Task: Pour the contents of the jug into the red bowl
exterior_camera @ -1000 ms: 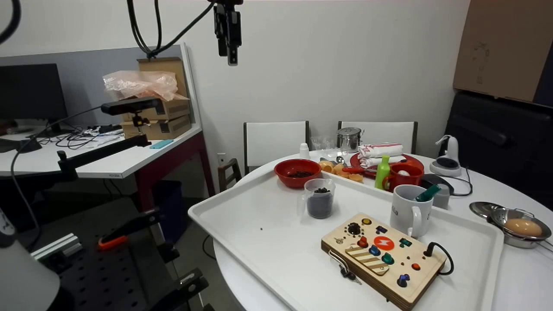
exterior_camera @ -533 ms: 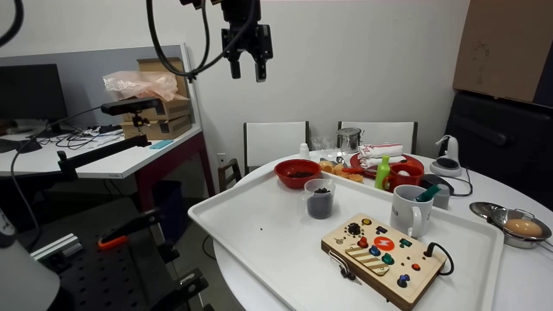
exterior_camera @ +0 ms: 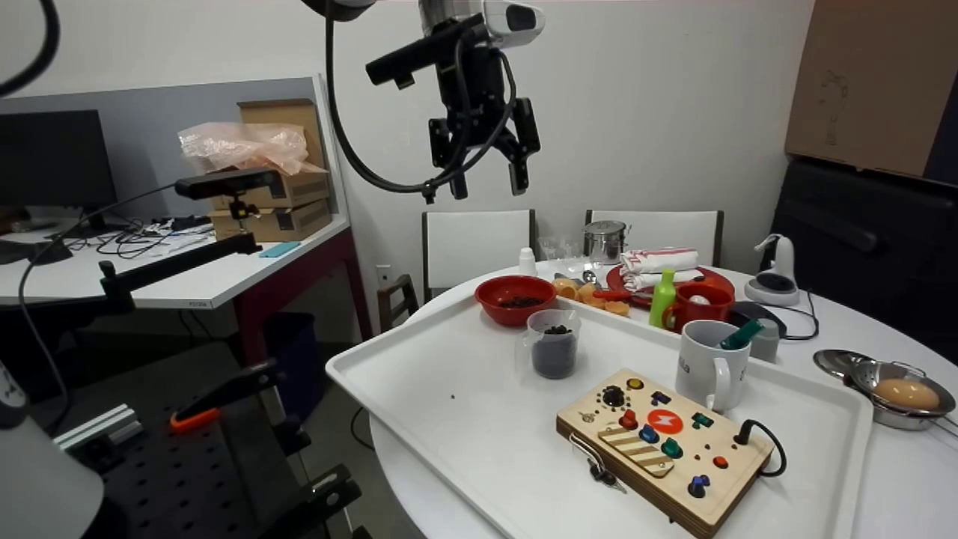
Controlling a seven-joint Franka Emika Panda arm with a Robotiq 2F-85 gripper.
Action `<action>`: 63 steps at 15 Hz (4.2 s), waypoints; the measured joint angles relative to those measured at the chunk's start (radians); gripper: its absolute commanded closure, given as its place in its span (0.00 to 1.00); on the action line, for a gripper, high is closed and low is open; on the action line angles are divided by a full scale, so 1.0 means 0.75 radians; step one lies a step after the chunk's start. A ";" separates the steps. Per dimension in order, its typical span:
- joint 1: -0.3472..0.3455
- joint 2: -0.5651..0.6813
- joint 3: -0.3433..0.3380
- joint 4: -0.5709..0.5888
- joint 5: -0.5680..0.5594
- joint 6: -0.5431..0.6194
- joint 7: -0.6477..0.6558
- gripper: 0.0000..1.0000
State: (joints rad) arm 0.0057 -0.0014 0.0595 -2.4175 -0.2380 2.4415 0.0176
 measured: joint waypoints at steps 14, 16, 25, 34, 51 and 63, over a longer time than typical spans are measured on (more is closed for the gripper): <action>0.008 0.328 -0.043 0.031 -0.200 0.231 0.215 0.00; 0.001 0.411 -0.045 0.047 -0.155 0.336 0.128 0.00; -0.026 0.702 -0.061 0.200 -0.012 0.433 -0.082 0.00; -0.019 0.790 -0.139 0.316 -0.012 0.432 -0.086 0.00; -0.010 0.850 -0.142 0.354 -0.007 0.389 -0.085 0.65; -0.009 0.849 -0.136 0.384 0.016 0.335 -0.089 0.93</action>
State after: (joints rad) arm -0.0011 0.6351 -0.0422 -2.1291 -0.2262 2.6929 -0.0488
